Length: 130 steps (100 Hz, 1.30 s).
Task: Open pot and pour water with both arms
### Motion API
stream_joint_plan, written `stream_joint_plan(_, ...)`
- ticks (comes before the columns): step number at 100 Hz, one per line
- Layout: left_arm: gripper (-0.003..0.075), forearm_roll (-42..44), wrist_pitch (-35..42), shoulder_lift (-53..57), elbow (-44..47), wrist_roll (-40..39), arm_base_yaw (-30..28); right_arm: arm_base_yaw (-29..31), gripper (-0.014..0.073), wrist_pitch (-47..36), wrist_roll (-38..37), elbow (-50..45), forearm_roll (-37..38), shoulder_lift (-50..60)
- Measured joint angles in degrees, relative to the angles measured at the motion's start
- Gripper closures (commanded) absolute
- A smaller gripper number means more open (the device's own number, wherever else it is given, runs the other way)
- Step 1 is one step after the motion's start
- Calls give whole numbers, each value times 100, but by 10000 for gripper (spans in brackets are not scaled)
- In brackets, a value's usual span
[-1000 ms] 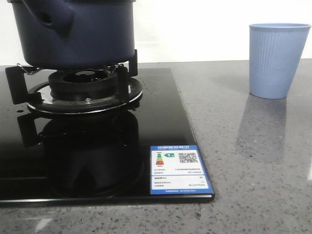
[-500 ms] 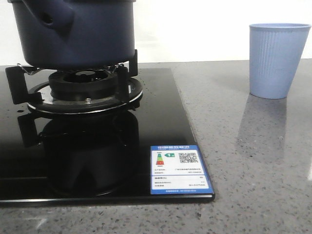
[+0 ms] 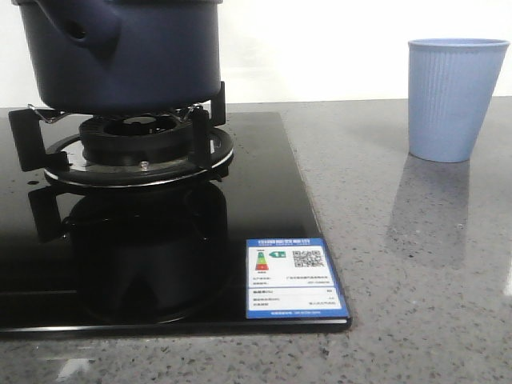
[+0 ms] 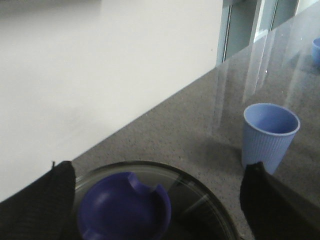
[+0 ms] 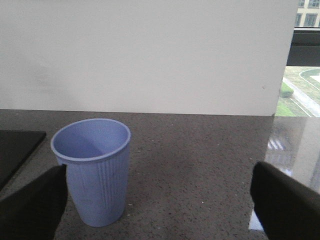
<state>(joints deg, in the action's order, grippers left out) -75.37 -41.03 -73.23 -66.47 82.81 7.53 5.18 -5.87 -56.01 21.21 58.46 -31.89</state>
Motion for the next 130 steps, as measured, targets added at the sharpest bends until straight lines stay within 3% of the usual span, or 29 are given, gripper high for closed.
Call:
stream_joint_plan(12, 262, 0, -105, 436, 0, -322, -379, 0, -43, -150, 0, 0, 0, 0)
stream_joint_plan(22, 414, 0, -173, 748, -2, -607, -722, 0, 31, -184, 0, 0, 0, 0)
stream_joint_plan(29, 556, 49, -279, 921, -2, -739, -954, 0, 146, -195, 0, 0, 0, 0)
stream_joint_plan(38, 743, 187, -454, 1125, -2, -870, -1209, 0, 387, -247, 0, 0, 0, 0)
stream_joint_plan(49, 739, 316, -603, 1380, 154, -911, -1383, 0, 671, -460, 0, 0, 0, 0)
stream_joint_plan(67, 739, 378, -478, 1961, 786, -915, -1407, 0, 664, -648, 0, -15, 89, 37)
stream_joint_plan(82, 739, 243, 364, 2847, 1841, -615, -1407, 0, 664, -488, -76, -299, 128, 412)
stream_joint_plan(114, 739, -1065, 1800, 5037, 4875, 309, -1329, -301, 664, -434, -138, -1277, 175, 1030)
stream_joint_plan(130, 739, -1834, 2070, 5697, 5309, 465, -1329, -388, 664, -446, -153, -1277, 207, 1030)
